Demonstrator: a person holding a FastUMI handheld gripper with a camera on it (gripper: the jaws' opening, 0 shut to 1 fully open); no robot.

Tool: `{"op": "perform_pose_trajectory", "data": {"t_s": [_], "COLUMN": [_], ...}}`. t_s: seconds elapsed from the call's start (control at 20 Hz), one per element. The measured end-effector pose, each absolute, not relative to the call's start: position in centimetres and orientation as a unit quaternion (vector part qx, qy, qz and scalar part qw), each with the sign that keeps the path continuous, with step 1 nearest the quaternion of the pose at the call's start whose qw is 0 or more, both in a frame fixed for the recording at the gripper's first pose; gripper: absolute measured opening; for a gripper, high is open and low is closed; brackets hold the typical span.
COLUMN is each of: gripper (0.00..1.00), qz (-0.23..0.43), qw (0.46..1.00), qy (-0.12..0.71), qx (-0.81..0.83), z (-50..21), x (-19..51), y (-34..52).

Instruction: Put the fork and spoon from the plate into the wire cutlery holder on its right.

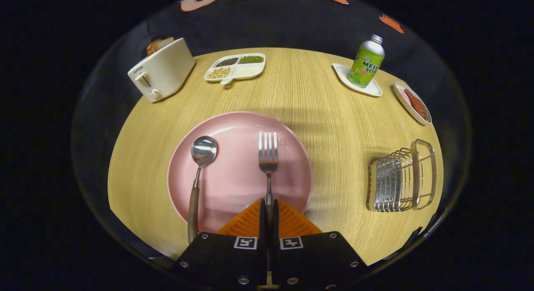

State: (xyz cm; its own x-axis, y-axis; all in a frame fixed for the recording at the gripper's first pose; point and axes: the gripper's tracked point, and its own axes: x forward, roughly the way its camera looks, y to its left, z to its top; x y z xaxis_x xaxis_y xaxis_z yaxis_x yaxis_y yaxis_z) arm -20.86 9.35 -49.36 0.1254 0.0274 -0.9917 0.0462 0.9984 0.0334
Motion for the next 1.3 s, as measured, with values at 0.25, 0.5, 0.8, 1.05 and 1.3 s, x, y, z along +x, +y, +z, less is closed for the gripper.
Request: {"op": "perform_pose_trajectory", "data": {"t_s": [0.25, 0.5, 0.8, 1.05, 1.3], "gripper": [0.05, 0.05, 0.05, 0.05, 0.05], "qz": [-0.003, -0.017, -0.056, -0.072, -0.052], "qw": [0.789, 0.822, 0.829, 0.794, 0.751], "qy": [0.613, 0.568, 0.557, 0.603, 0.657], "qx": [0.041, 0.033, 0.003, -0.029, -0.052], "z": [-44.7, -39.4, -35.9, -35.8, -36.5], "x": [-17.8, -15.3, -15.5, -18.1, -20.5], "y": [7.8, 4.1, -2.6, -7.5, -9.5]}}
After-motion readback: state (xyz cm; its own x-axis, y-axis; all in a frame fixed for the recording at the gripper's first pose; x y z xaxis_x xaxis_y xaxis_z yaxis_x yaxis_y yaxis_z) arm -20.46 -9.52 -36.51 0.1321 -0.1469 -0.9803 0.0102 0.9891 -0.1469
